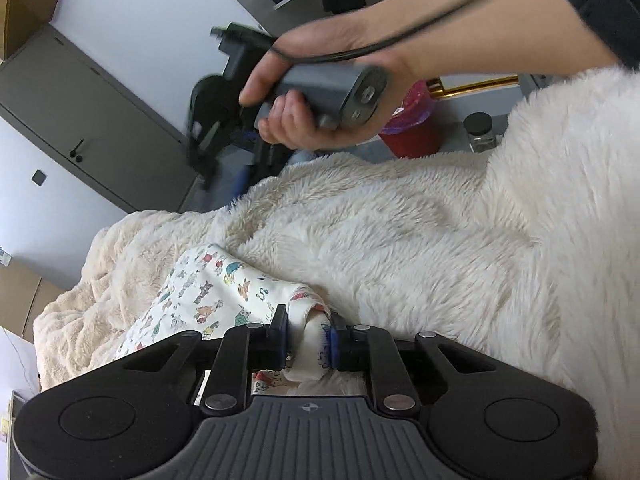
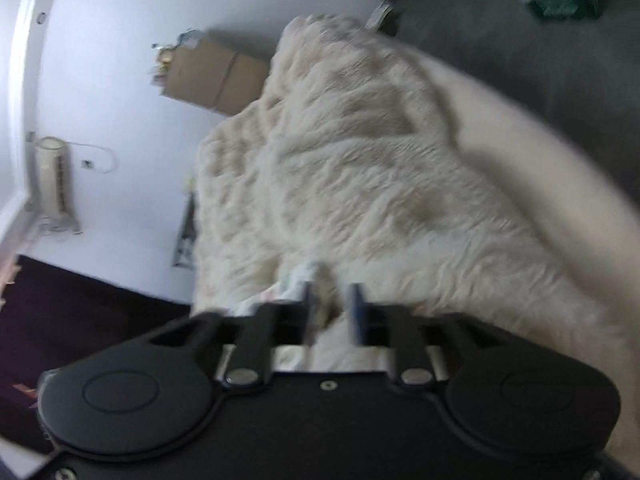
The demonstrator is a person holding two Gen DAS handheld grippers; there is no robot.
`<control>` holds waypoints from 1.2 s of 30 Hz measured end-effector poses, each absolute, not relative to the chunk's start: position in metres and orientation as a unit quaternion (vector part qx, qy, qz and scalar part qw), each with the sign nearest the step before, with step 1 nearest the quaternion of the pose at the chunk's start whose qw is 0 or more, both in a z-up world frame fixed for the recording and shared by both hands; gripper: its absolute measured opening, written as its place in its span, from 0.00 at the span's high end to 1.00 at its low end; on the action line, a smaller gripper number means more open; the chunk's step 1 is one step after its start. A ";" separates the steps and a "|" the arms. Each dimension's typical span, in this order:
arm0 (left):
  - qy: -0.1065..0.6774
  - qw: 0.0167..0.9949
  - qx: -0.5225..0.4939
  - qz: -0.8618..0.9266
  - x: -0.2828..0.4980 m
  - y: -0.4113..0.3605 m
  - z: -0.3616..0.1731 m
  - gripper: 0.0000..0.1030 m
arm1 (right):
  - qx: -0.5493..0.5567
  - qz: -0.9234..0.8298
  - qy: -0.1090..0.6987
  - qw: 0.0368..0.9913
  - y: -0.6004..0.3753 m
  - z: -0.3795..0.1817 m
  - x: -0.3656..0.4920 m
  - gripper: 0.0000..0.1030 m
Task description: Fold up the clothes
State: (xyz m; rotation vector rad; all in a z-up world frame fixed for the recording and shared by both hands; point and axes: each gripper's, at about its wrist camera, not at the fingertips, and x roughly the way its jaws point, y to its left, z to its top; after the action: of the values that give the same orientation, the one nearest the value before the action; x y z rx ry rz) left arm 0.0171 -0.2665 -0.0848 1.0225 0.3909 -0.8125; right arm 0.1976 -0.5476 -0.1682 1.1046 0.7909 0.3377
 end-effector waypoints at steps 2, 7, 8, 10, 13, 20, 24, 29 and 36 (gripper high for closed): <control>0.180 0.777 0.473 -0.375 0.010 -0.267 -0.084 0.86 | 0.505 0.193 0.378 0.752 -0.538 -0.168 0.192 0.38; 0.179 0.777 0.473 -0.375 0.008 -0.267 -0.084 0.86 | 0.471 0.226 0.419 0.743 -0.511 -0.170 0.196 0.37; 0.179 0.777 0.473 -0.375 0.007 -0.267 -0.084 0.86 | 0.467 0.228 0.424 0.742 -0.507 -0.172 0.201 0.39; 0.179 0.777 0.473 -0.375 0.007 -0.267 -0.084 0.86 | 0.479 0.229 0.419 0.737 -0.506 -0.177 0.216 0.58; 0.179 0.777 0.472 -0.375 0.006 -0.267 -0.083 0.86 | 0.503 0.213 0.414 0.728 -0.512 -0.184 0.248 0.91; 0.184 0.781 0.462 -0.377 0.003 -0.264 -0.082 0.86 | 0.449 0.158 0.411 0.778 -0.497 -0.163 0.278 0.85; 0.189 0.783 0.456 -0.379 0.004 -0.264 -0.082 0.86 | 0.412 0.135 0.390 0.813 -0.497 -0.142 0.260 0.66; 0.190 0.783 0.455 -0.379 0.003 -0.264 -0.083 0.86 | 0.386 0.172 0.388 0.819 -0.494 -0.125 0.232 0.50; 0.201 0.789 0.438 -0.380 0.007 -0.260 -0.072 0.73 | 0.388 0.223 0.401 0.799 -0.496 -0.128 0.162 0.39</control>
State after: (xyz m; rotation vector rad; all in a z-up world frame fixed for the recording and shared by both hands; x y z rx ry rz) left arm 0.0069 -0.2599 -0.0720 0.9442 0.4324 -0.8178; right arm 0.1615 -0.4959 -0.1278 0.8320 0.8599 0.4788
